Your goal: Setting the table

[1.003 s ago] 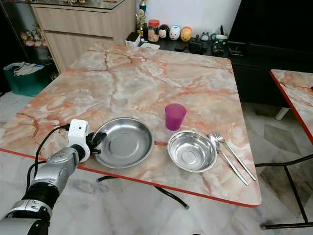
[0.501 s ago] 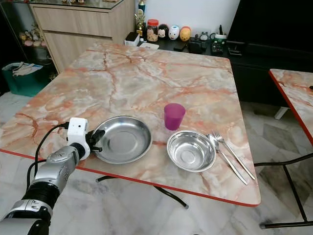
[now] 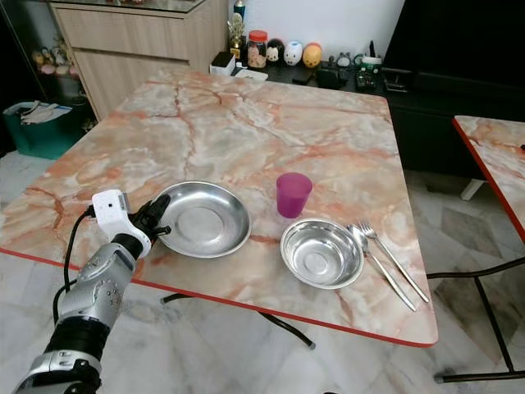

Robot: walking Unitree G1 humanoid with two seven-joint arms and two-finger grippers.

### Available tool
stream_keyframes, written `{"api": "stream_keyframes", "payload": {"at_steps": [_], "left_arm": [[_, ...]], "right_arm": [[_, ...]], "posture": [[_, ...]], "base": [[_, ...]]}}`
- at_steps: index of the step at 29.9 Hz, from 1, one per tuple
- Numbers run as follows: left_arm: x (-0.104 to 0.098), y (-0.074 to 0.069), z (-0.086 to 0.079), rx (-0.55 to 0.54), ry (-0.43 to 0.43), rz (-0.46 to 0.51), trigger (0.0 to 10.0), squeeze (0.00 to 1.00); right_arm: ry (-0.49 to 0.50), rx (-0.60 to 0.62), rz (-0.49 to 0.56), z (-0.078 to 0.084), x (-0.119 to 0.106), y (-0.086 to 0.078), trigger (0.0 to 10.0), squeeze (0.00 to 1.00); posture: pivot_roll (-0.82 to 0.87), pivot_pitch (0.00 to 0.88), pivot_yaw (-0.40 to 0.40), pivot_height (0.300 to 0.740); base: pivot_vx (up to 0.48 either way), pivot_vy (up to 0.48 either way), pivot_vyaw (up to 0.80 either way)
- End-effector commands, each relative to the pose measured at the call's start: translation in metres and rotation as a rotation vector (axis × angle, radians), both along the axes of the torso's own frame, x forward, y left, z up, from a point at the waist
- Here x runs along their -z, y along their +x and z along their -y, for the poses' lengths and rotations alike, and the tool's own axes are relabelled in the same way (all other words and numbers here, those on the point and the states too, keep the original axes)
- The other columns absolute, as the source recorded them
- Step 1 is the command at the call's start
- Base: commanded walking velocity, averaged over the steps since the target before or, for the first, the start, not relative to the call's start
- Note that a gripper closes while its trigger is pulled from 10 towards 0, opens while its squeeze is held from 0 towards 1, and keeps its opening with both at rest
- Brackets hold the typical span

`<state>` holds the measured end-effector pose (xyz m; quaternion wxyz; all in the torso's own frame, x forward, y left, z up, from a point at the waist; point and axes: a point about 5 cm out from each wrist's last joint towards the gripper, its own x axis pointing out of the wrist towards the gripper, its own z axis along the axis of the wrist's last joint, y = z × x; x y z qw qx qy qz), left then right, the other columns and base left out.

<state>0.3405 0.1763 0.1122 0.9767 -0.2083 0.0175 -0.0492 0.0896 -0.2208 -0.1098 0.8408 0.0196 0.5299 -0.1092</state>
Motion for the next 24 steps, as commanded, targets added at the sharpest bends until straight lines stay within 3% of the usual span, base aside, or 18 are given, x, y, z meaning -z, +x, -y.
{"api": "stream_keyframes", "payload": {"at_steps": [1, 7, 10, 12, 13, 19, 24], "left_arm": [[-0.002, -0.002, 0.007, 0.006, -0.062, 0.016, 10.0, 0.00], [-0.006, -0.005, 0.013, -0.015, -0.203, 0.027, 10.0, 0.00], [-0.024, -0.003, 0.008, -0.047, -0.262, 0.100, 10.0, 0.00], [-0.028, -0.003, 0.007, -0.048, -0.253, 0.115, 10.0, 0.00], [-0.038, -0.002, 0.009, -0.026, -0.211, 0.149, 10.0, 0.00], [-0.074, 0.000, 0.007, -0.008, -0.166, 0.264, 10.0, 0.00], [-0.088, -0.007, 0.008, 0.028, -0.144, 0.310, 10.0, 0.00]], "right_arm": [[-0.005, 0.011, 0.001, 0.004, -0.001, -0.001, 10.0, 0.00], [-0.006, 0.011, -0.001, 0.004, 0.000, -0.002, 10.0, 0.00], [-0.007, 0.013, -0.002, 0.005, 0.000, -0.003, 10.0, 0.00], [-0.007, 0.013, -0.002, 0.005, 0.000, -0.003, 10.0, 0.00], [-0.007, 0.012, -0.003, 0.005, 0.000, -0.003, 10.0, 0.00], [-0.006, 0.011, -0.003, 0.005, 0.000, -0.004, 10.0, 0.00], [-0.008, 0.023, -0.005, 0.005, 0.000, -0.005, 10.0, 0.00]], "posture": [[0.15, 0.000, -0.077, 0.728], [0.14, 0.000, -0.080, 0.728], [0.14, 0.000, -0.085, 0.728], [0.15, 0.000, -0.086, 0.728], [0.15, 0.000, -0.089, 0.728], [0.15, 0.000, -0.086, 0.728], [0.15, 0.000, -0.091, 0.728]], "base": [[0.000, 0.000, 0.00], [0.000, 0.000, 0.00], [0.000, 0.000, 0.00], [0.000, 0.000, 0.00], [0.000, 0.000, 0.00], [0.000, 0.000, 0.00], [0.000, 0.000, 0.00]]}}
